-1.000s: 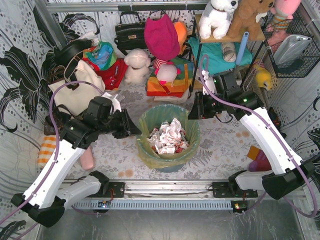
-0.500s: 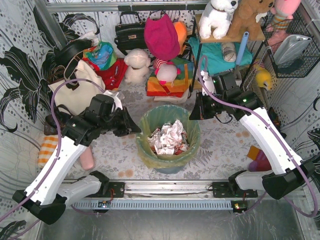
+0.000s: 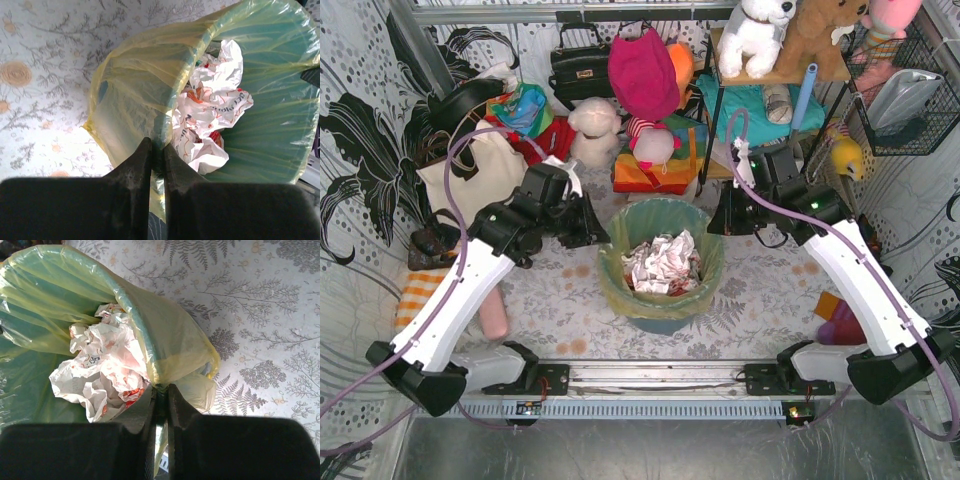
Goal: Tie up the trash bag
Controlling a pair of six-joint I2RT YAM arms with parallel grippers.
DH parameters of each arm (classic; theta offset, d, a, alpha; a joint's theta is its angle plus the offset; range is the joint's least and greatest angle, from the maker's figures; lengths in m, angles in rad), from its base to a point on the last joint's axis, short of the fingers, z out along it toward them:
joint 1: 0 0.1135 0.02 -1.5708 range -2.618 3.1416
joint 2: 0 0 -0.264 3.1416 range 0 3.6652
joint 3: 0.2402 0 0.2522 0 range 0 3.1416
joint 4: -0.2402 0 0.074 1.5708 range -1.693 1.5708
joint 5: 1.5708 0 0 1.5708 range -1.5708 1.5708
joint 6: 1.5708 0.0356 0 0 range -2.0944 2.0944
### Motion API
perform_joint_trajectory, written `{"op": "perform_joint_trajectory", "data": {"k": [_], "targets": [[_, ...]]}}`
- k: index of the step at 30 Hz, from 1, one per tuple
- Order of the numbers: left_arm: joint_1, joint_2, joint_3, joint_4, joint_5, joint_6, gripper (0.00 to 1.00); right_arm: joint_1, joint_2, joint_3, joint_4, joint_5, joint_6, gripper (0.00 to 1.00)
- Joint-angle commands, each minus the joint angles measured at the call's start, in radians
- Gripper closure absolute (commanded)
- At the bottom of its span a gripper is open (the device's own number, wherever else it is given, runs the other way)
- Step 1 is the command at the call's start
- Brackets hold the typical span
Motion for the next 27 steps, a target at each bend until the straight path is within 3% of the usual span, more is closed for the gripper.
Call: {"op": "perform_joint_trajectory", "data": {"k": [1,10,13,15,20,24,27], "targets": [[-0.006,0.064,0.069,0.087,-0.022,0.070,1.00,0.006,-0.051,-0.034,0.064,0.053,0.105,1.00],[-0.004,0.165,0.150,0.110,-0.033,0.132,0.99,0.009,-0.139,-0.144,0.147,0.043,0.248,1.00],[-0.004,0.172,0.152,0.106,-0.022,0.138,0.89,0.010,-0.164,-0.162,0.152,0.072,0.269,0.99],[-0.004,0.163,0.145,0.108,-0.003,0.148,0.76,0.010,-0.173,-0.160,0.150,0.096,0.269,0.92],[0.000,0.140,0.165,0.072,-0.014,0.153,0.64,0.010,-0.157,-0.100,0.097,0.138,0.233,0.63],[0.004,0.127,0.185,0.041,-0.050,0.157,0.58,0.010,-0.150,-0.023,0.031,0.219,0.215,0.57],[0.005,0.113,0.201,0.037,-0.096,0.159,0.48,0.010,-0.171,0.016,-0.010,0.304,0.210,0.55]]}}
